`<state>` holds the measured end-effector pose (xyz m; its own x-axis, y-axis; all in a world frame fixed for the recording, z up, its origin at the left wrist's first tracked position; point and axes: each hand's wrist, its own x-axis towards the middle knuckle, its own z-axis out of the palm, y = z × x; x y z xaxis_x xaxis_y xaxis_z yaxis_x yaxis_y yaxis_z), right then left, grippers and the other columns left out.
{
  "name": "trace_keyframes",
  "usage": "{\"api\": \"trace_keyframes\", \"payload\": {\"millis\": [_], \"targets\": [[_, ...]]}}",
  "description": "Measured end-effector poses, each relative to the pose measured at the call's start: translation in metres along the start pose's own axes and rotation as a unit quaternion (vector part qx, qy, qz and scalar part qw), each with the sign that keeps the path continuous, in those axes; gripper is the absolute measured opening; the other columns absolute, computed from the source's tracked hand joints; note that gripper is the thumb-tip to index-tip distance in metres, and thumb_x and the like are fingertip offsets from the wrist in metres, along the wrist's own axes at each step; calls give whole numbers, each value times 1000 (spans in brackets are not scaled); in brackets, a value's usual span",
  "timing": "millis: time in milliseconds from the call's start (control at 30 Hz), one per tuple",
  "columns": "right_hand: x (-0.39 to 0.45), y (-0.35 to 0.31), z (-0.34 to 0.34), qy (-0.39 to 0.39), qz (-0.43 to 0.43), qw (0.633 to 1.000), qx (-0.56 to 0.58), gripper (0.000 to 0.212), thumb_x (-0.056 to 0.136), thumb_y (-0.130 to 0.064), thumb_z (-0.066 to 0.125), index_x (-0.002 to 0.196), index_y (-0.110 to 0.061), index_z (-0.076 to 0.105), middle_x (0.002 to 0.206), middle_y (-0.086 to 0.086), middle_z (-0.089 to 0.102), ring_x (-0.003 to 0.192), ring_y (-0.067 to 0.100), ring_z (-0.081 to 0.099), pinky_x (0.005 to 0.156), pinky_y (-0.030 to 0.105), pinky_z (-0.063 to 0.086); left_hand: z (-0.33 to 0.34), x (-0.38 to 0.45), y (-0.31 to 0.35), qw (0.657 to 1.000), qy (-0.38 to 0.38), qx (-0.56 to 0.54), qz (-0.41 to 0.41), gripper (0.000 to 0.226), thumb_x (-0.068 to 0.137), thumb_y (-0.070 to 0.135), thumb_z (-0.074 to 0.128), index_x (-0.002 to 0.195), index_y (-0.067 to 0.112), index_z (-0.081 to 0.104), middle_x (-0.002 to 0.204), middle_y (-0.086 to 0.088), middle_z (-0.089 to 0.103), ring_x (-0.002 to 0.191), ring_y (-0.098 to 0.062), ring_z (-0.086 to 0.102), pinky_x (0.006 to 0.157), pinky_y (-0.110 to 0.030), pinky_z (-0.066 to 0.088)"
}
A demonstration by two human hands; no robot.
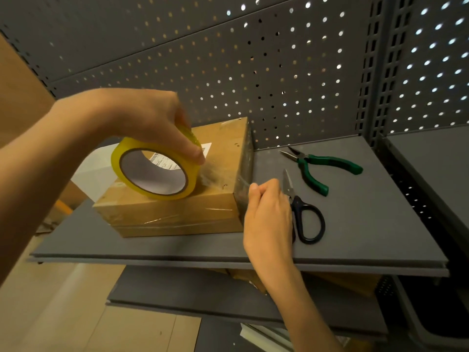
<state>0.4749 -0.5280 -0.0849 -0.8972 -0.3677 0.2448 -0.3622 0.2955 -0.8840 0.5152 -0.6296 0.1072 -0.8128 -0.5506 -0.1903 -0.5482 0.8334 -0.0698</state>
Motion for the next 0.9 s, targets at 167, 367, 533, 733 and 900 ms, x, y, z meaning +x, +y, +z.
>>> {"api": "trace_keyframes", "payload": {"millis": [167,367,533,733,900], "targets": [[3,-4,0,-66,-4,996,-67,33,102,-33,22,110,-12,46,106,5,58,101,20,50,76,31,36,2,-1,2,1000,9,-4,-6,52,64,53,69,102,18,65,90,-1,66,79,-20,61,68,-29,47],[4,-9,-3,-112,-23,990,-83,32,102,-30,18,113,-12,43,113,10,58,106,25,50,83,39,40,3,-2,3,1000,17,-15,-8,57,65,50,69,109,15,63,95,-3,64,81,-21,61,63,-25,48],[9,-2,-9,-88,-5,994,66,11,99,-25,39,109,-20,39,105,4,53,94,14,53,64,16,42,5,-1,1,1000,18,-14,14,43,68,47,71,101,21,62,92,0,65,78,-16,60,65,-25,51],[3,-6,-18,-9,-51,985,167,24,99,-19,40,121,-19,49,116,-6,48,91,-6,47,74,1,38,10,-1,3,999,26,-1,28,35,74,46,68,100,23,62,97,-1,64,81,-17,58,71,-28,48],[-6,-28,-10,-167,-210,962,48,57,99,-38,34,149,-18,14,156,-7,12,142,1,3,116,19,4,12,0,2,998,42,8,34,34,74,46,68,98,23,65,94,-2,65,83,-20,59,74,-33,49]]}}
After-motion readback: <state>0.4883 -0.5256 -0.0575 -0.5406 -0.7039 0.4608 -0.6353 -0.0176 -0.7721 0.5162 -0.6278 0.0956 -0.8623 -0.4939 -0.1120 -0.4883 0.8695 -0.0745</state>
